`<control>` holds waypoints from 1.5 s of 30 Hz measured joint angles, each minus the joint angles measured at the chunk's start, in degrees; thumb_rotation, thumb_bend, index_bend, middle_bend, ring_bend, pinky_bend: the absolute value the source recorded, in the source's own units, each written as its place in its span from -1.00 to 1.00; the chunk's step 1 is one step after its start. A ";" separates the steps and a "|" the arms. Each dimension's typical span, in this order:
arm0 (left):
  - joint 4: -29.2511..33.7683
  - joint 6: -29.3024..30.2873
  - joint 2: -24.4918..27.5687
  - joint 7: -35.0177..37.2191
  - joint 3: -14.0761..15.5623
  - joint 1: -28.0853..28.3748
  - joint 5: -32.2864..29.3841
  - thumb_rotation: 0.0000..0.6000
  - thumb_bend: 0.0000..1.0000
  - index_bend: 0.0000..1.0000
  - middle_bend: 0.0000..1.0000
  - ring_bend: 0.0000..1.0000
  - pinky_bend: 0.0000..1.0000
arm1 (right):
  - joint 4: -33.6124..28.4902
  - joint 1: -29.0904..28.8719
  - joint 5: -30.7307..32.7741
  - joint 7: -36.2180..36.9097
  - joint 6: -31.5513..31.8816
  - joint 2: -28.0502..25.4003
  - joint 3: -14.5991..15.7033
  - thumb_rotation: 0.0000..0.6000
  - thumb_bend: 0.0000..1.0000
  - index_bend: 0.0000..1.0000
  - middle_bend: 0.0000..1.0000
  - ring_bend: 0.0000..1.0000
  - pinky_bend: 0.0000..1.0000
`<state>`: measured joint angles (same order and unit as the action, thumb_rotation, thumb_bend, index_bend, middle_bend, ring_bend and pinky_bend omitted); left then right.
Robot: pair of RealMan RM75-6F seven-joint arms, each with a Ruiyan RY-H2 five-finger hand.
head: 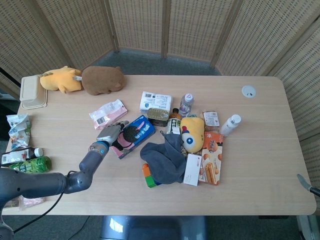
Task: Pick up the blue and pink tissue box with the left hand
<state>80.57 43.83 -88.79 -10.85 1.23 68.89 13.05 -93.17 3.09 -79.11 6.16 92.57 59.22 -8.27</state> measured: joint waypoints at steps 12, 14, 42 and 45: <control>-1.67 3.53 -4.35 -6.92 -3.06 -1.05 -2.82 1.00 -0.97 -1.00 -1.00 -1.00 -1.00 | 1.31 0.49 0.44 1.57 -0.19 0.47 -0.09 0.16 -0.60 -1.00 -1.00 -1.00 -1.00; -2.38 4.58 -5.24 -8.50 -3.18 -1.15 -2.98 1.00 -0.91 -1.00 -1.00 -1.00 -1.00 | 1.60 0.65 0.56 2.02 -0.11 0.52 -0.15 0.16 -0.60 -1.00 -1.00 -1.00 -1.00; -5.87 13.28 -8.35 -12.56 -15.83 -9.93 4.59 1.00 -0.14 -0.53 -0.31 0.17 0.24 | 2.53 0.70 0.41 3.84 -0.97 1.00 -0.53 0.17 -0.60 -1.00 -1.00 -1.00 -1.00; -1.98 13.42 -5.14 -11.29 -17.13 -11.21 6.59 1.00 -0.14 -0.53 -0.31 0.17 0.23 | 2.56 0.46 0.25 3.80 -1.22 1.15 -0.57 0.17 -0.60 -1.00 -1.00 -1.00 -1.00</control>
<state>78.59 57.25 -93.93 -22.14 -15.90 57.67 19.64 -90.62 3.55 -78.86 9.96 91.35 60.37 -8.84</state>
